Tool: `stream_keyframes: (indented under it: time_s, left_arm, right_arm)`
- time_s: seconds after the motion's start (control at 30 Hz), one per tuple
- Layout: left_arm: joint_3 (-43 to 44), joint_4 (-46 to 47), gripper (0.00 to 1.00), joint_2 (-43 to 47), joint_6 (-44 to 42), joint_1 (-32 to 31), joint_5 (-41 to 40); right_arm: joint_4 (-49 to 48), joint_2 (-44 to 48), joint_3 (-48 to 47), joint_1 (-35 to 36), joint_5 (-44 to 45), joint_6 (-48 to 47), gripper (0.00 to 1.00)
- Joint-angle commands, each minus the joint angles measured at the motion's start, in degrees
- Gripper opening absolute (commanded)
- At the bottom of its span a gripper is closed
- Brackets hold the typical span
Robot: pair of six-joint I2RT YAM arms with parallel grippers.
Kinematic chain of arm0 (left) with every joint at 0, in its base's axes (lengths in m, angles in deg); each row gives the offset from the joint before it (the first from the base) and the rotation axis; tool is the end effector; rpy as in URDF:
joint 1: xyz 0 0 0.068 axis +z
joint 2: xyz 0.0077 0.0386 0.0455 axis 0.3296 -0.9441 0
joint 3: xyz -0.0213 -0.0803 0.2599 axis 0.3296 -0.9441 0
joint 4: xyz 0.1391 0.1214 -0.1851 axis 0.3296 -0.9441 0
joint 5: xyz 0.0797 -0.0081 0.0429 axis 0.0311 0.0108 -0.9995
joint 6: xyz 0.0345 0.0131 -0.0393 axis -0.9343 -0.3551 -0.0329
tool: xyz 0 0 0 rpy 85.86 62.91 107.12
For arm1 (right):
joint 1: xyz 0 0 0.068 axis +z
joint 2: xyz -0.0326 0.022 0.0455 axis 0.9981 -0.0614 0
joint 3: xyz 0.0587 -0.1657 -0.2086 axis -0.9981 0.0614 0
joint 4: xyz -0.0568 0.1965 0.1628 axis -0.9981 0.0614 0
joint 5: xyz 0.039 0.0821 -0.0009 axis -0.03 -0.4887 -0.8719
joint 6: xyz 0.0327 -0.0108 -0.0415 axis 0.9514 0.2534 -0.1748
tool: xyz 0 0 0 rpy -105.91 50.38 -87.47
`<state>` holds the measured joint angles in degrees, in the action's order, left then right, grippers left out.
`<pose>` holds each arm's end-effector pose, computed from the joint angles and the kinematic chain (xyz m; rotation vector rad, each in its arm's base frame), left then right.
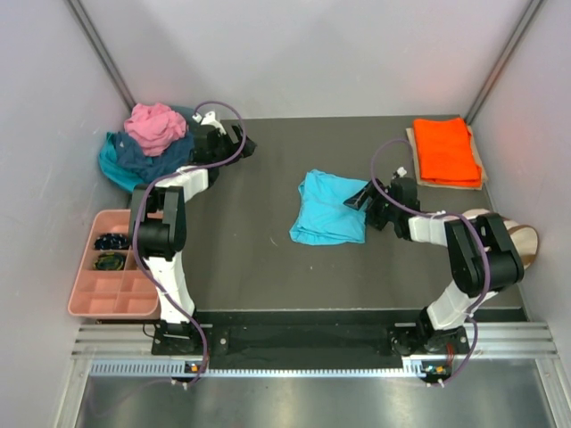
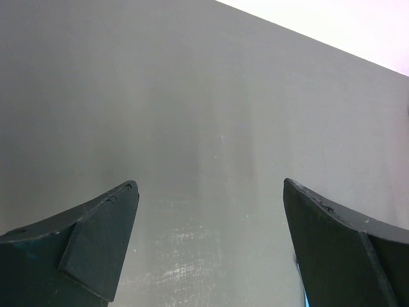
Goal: Fold and stack the t-shirts
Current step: Neatly place the folded tshirt to the corner
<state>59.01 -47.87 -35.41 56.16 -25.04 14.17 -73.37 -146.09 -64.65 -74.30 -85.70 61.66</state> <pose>0.4611 -0.0546 0.2099 -0.2583 1.9857 -0.6112 0.3042 0.0760 0.1450 0.6165 2.2713 0.8986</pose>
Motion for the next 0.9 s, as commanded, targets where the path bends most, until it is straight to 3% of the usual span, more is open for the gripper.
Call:
stream_keyframes:
  time_s: [0.0, 0.3, 0.53, 0.63, 0.87]
  left_arm:
    - [1.0, 2.6, 0.99, 0.3, 0.1, 0.2, 0.4]
    - [1.0, 2.7, 0.99, 0.3, 0.5, 0.2, 0.8]
    - [1.0, 2.9, 0.99, 0.0, 0.7, 0.1, 1.5]
    - [1.0, 2.9, 0.99, 0.0, 1.0, 0.1, 1.9]
    - [0.6, 3.4, 0.99, 0.1, 1.2, 0.2, 2.0]
  right_arm:
    - [3.1, -3.2, 0.6, -0.5, 1.9, -0.8, 0.79]
    - [9.2, -7.0, -3.6, -1.6, -0.4, -6.0, 0.73]
    - [24.7, -10.4, -12.8, -1.6, -0.1, -20.6, 0.84]
    - [26.2, -10.4, -13.8, -1.6, 0.1, -20.5, 0.85]
    - [39.5, -9.5, -21.1, -1.6, 7.1, -27.2, 0.86]
